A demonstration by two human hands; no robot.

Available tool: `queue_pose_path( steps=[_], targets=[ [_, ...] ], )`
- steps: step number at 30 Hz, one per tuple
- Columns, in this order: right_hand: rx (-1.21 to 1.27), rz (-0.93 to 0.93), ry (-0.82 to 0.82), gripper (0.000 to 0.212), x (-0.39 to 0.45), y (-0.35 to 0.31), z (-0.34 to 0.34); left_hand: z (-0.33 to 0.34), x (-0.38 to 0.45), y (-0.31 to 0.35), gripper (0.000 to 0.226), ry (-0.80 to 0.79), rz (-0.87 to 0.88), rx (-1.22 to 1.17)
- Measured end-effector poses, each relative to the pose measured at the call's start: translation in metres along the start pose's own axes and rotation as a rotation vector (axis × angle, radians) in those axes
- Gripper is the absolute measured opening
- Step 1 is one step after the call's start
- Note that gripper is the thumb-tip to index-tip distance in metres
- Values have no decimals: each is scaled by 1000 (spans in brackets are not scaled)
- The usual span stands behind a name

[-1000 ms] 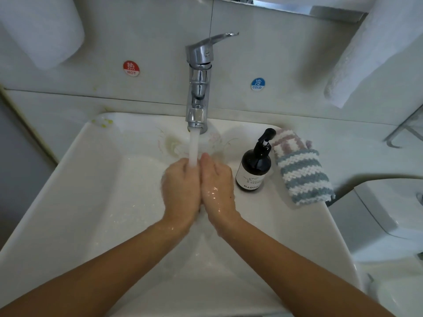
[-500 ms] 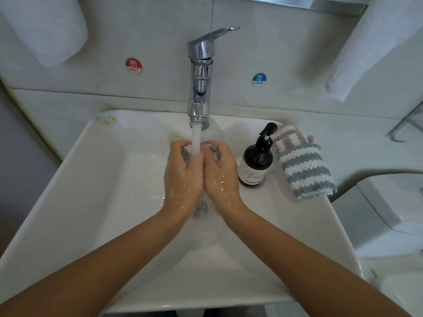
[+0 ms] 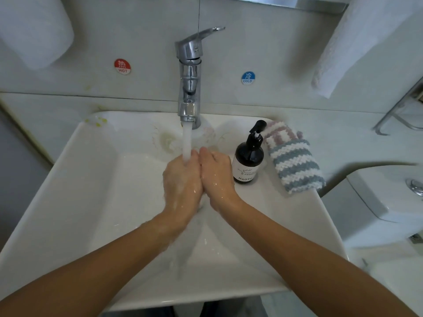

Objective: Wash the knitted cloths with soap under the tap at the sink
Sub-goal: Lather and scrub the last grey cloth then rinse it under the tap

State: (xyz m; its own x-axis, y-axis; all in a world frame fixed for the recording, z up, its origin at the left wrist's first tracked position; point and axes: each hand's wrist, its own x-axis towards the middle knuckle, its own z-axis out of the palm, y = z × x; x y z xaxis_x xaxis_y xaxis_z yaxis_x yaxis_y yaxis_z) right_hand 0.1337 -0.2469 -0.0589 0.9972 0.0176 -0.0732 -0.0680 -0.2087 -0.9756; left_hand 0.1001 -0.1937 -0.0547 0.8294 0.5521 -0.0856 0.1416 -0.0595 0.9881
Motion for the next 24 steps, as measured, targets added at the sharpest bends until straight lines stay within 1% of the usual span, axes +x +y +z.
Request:
queue_pose_path(
  steps=[2, 5, 7, 9, 11, 13, 14, 17, 19, 21, 24],
  targets=[
    [-74, -11, -30, 40, -1, 1, 1, 1, 2, 0, 38, 4, -25, 41],
    [-137, 41, -24, 42, -5, 0, -1, 0, 3, -7, 37, -15, -3, 76],
    [-227, 27, -88, 42, -5, -4, -6, -3, 5, -9, 35, -11, 11, 94],
    [-372, 16, -184, 34, 1, -14, -15, -6, 8, -9, 34, -11, 44, 98],
    [-480, -6, -225, 23, 11, -30, -28, -10, 9, -7, 35, -11, 56, 122],
    [-478, -68, -180, 20, 20, -54, -46, -12, 10, -7, 35, -15, 51, 124],
    [-453, -113, -142, 24, 24, -68, -55, -12, 10, -7, 34, -12, 41, 114],
    [-440, -313, -63, 42, 28, -110, -77, -11, 12, -7, 31, -4, 21, 92],
    [-418, -418, -64, 49, 27, -133, -84, -10, 13, -9, 31, -12, 20, 83],
    [-428, -485, -81, 53, 27, -150, -85, -9, 13, -10, 32, -17, 8, 82],
    [-569, -558, -100, 46, 32, -164, -81, -8, 13, -8, 32, -25, -9, 54]
  ],
)
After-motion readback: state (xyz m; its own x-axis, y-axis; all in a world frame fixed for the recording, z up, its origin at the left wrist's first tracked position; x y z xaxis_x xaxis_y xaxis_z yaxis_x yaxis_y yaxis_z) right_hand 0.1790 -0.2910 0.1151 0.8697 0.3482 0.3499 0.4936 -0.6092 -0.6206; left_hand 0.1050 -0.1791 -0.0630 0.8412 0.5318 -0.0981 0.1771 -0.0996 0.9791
